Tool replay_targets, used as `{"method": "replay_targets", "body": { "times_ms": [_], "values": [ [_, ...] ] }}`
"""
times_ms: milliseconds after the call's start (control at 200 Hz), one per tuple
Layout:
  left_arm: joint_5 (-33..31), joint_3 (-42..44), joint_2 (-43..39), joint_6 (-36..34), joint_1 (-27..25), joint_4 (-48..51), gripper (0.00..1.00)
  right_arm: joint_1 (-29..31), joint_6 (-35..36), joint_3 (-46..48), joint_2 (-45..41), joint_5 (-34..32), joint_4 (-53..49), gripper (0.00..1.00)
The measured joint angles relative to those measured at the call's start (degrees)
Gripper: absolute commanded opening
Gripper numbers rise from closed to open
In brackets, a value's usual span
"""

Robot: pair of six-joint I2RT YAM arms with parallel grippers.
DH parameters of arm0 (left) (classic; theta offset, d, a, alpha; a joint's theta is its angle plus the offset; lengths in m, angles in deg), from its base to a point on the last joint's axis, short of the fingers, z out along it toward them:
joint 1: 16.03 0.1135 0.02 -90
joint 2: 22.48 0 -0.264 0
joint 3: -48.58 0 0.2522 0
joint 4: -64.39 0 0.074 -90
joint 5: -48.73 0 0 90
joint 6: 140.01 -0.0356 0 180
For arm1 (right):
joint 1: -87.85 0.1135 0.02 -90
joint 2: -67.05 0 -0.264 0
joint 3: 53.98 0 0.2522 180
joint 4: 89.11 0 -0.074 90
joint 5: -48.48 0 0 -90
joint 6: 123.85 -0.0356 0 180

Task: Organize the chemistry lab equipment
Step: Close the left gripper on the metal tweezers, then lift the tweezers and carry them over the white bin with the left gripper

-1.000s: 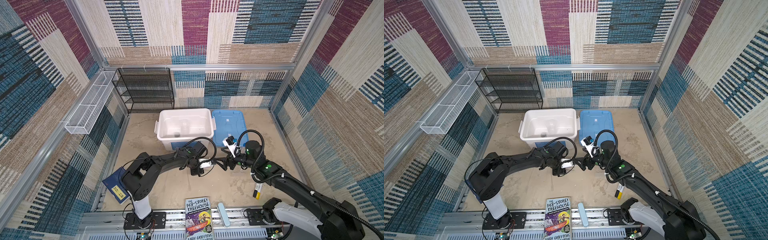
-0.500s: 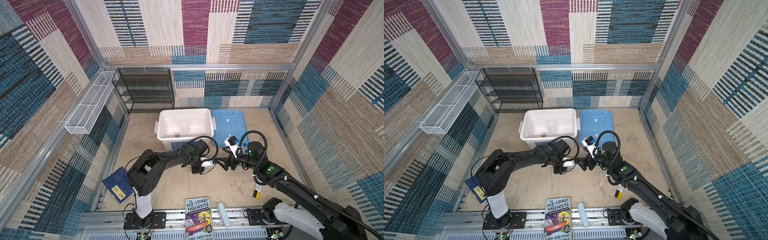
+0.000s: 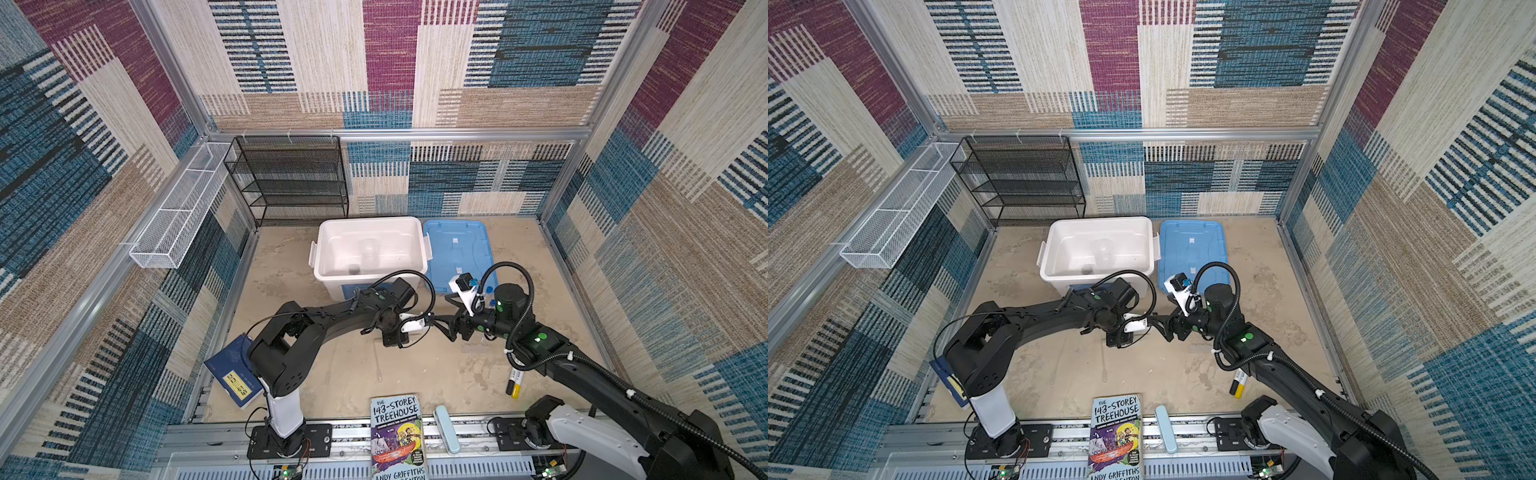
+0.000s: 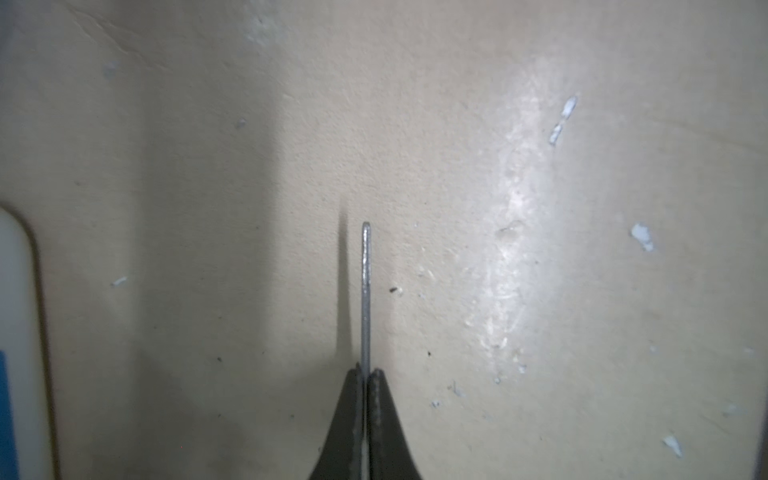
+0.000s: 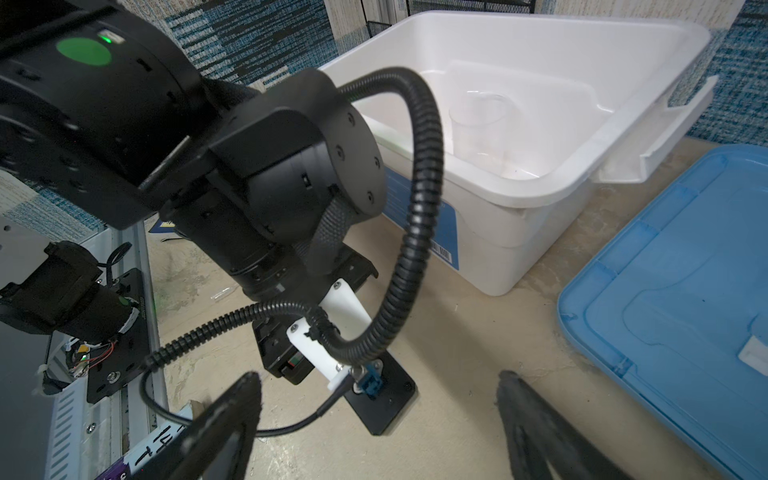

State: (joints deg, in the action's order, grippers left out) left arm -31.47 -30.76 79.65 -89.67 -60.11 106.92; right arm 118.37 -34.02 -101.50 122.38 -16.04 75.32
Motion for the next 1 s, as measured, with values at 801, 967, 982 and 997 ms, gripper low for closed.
{"method": "replay_targets", "body": {
  "times_ms": [801, 967, 982, 997],
  "values": [
    [8.81, -1.09, -29.46, 19.10, 7.30, -9.01, 0.00, 0.00, 0.92, -14.21, 4.22, -4.48, 5.99, 0.93],
    [5.38, -2.86, -31.41, 27.63, 7.30, -12.13, 0.00, 0.00, 0.81, -18.95, 8.66, -3.10, 7.06, 0.97],
    [5.20, -3.15, -31.41, 28.20, 7.30, -12.31, 0.00, 0.00, 0.79, -19.39, 9.05, -2.93, 7.13, 0.97],
    [4.81, -3.45, -31.41, 28.92, 7.30, -12.35, 0.00, 0.00, 0.72, -19.85, 9.40, -2.67, 7.10, 0.98]
  ]
}}
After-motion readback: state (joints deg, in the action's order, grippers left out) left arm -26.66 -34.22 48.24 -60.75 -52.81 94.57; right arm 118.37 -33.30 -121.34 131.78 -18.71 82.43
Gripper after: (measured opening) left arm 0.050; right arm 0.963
